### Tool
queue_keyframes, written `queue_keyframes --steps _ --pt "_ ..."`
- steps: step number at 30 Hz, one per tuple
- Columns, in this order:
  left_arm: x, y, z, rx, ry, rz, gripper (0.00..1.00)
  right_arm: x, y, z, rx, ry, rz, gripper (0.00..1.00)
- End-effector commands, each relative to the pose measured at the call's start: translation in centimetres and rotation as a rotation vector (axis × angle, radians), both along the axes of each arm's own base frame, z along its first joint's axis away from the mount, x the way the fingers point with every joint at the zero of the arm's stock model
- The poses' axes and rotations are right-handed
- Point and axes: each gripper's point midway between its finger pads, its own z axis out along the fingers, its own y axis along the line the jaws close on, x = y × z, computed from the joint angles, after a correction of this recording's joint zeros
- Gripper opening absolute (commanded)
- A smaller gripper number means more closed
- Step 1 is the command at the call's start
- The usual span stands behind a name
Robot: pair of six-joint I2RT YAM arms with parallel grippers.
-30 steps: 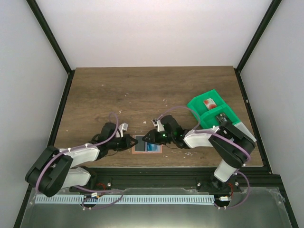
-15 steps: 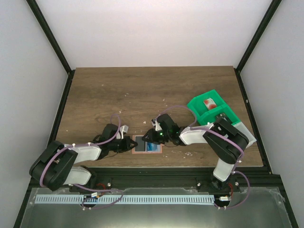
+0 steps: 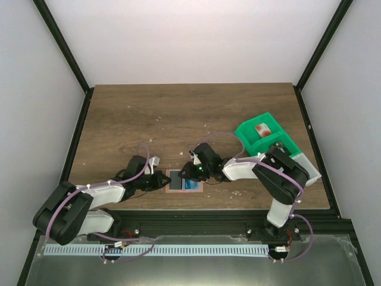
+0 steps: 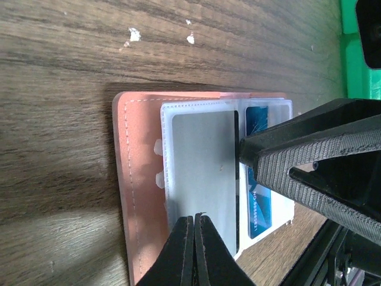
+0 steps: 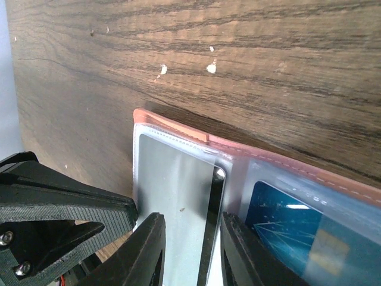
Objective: Take the credit cards out of the card holder
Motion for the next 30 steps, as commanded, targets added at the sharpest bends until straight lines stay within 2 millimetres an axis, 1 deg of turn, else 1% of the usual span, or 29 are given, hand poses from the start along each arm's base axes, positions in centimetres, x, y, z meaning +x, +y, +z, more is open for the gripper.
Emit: queue_keyframes --steps 1,10,17,20,25,30 --pt "-0.4 0.6 -1.0 0.024 0.003 -0.003 0.01 0.3 0.4 -0.3 -0.028 -0.014 0.000 0.28" --pt "-0.5 0.7 -1.3 0.035 0.004 0.000 0.02 0.5 0.7 -0.2 -0.021 -0.014 -0.003 0.30" --pt "-0.6 0.7 -1.8 0.037 0.017 -0.005 0.02 0.1 1.4 0.2 0.044 -0.013 0.029 0.29" --pt "-0.7 0.7 -1.8 0.033 0.018 -0.006 0.02 -0.3 1.5 0.3 0.065 -0.010 0.041 0.25" --pt "-0.8 0.6 -1.8 0.030 0.022 -0.009 0.03 -0.6 1.1 0.7 0.093 -0.033 0.036 0.16" --pt "-0.9 0.7 -2.0 0.038 0.028 -0.008 0.03 -0.7 0.9 0.5 0.080 -0.031 0.036 0.12"
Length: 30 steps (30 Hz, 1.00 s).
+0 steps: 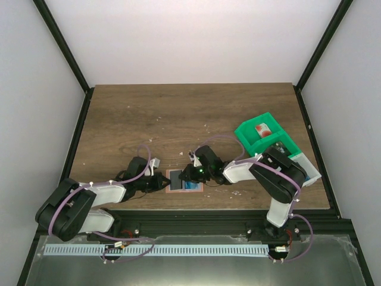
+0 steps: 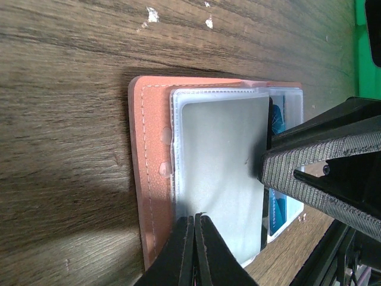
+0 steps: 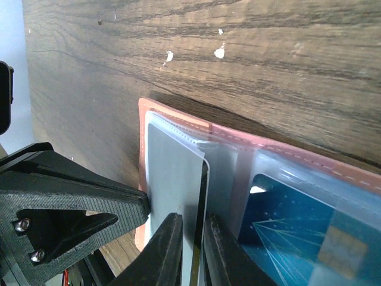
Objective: Take the credit cards out of the card holder
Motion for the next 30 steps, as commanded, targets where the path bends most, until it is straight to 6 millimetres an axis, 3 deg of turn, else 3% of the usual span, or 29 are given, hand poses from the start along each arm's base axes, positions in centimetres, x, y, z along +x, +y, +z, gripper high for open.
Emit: queue_keyframes --steps 1,10,13,16,30 --pt "-0.4 0.6 -0.9 0.027 0.015 0.004 0.04 0.0 0.5 1.0 0.028 -0.026 0.013 0.11" --pt "-0.5 0.9 -1.5 0.047 0.032 0.018 0.05 -0.5 0.1 1.3 0.062 -0.027 0.016 0.05" --pt "-0.4 0.9 -1.5 0.049 0.034 0.021 0.05 -0.8 0.1 1.3 0.068 -0.022 0.029 0.15" --pt "-0.4 0.9 -1.5 0.050 0.034 0.022 0.05 -1.2 0.3 1.5 0.097 -0.023 0.049 0.16" --pt "-0.5 1.3 -2.0 0.072 0.045 0.032 0.05 -1.5 -0.5 2.1 0.141 -0.035 0.046 0.01"
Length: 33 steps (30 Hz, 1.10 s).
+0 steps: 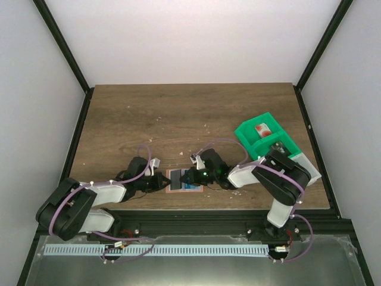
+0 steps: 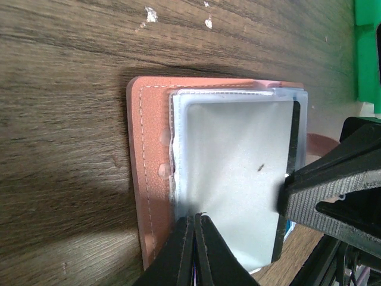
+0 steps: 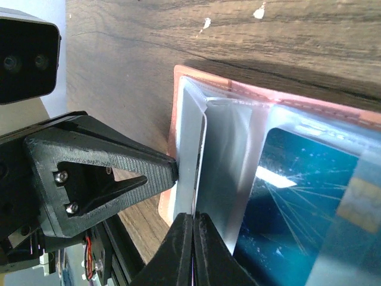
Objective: Take the credit cards out of the card holder
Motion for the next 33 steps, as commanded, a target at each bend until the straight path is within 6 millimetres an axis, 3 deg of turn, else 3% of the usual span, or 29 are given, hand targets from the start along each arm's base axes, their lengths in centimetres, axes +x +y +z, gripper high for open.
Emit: queue_keyframes --steps 1,12,19,28,33 --pt "-0.6 1.3 -1.9 0.071 0.046 0.030 0.05 0.1 -0.1 1.2 0.042 -0.031 0.003 0.01" --pt "-0.7 1.5 -2.2 0.084 0.051 0.036 0.05 0.6 -2.3 0.5 0.011 -0.015 -0.053 0.01" --pt "-0.4 1.3 -1.9 0.070 0.043 0.037 0.06 1.4 -3.9 1.5 -0.035 -0.058 -0.106 0.01" --pt "1.4 -0.7 2.8 -0.032 -0.023 0.020 0.22 2.4 -6.4 3.4 -0.149 -0.180 -0.163 0.00" --pt "1.9 -1.6 6.1 -0.090 -0.052 -0.004 0.47 3.2 -6.9 6.0 -0.152 -0.322 -0.155 0.01"
